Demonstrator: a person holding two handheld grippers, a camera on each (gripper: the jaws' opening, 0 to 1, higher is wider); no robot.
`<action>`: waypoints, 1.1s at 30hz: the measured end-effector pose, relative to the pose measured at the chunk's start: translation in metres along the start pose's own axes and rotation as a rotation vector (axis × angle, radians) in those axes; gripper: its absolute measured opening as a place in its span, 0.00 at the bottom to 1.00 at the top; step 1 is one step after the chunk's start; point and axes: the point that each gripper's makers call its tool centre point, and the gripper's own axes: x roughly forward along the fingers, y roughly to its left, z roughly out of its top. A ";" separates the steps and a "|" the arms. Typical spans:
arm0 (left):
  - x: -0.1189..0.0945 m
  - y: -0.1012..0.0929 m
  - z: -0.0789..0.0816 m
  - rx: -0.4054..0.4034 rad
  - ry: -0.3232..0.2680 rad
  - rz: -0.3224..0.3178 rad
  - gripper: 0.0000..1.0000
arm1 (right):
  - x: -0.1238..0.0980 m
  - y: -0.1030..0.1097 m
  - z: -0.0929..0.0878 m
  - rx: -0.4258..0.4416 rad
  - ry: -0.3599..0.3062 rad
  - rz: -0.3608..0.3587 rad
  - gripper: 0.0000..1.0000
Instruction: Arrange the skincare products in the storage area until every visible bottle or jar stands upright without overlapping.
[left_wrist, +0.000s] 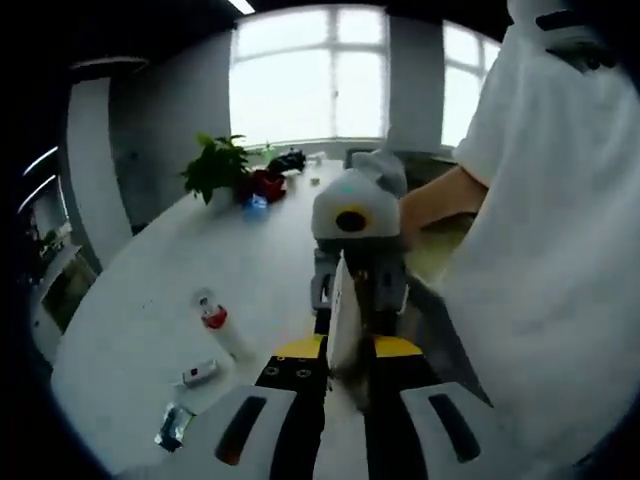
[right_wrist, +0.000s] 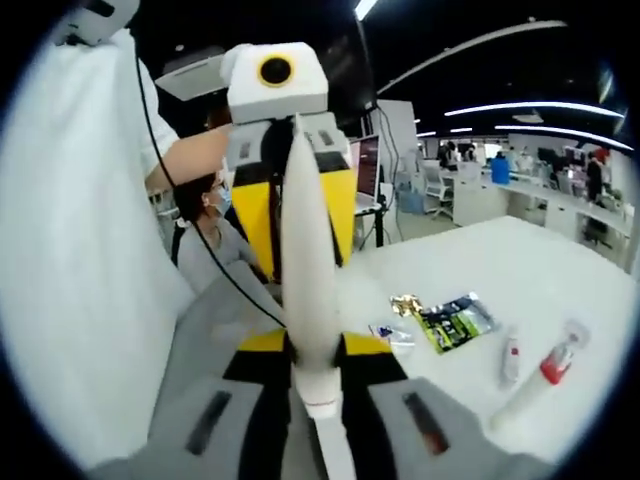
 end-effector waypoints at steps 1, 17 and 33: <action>0.001 0.001 0.000 0.006 0.006 -0.002 0.12 | 0.000 -0.002 0.000 -0.002 0.003 0.002 0.17; 0.021 0.025 -0.021 0.022 0.107 -0.017 0.13 | 0.001 -0.028 -0.011 -0.031 0.047 -0.020 0.17; 0.041 0.046 -0.041 0.012 0.127 -0.016 0.11 | 0.002 -0.057 -0.040 0.047 0.094 -0.138 0.22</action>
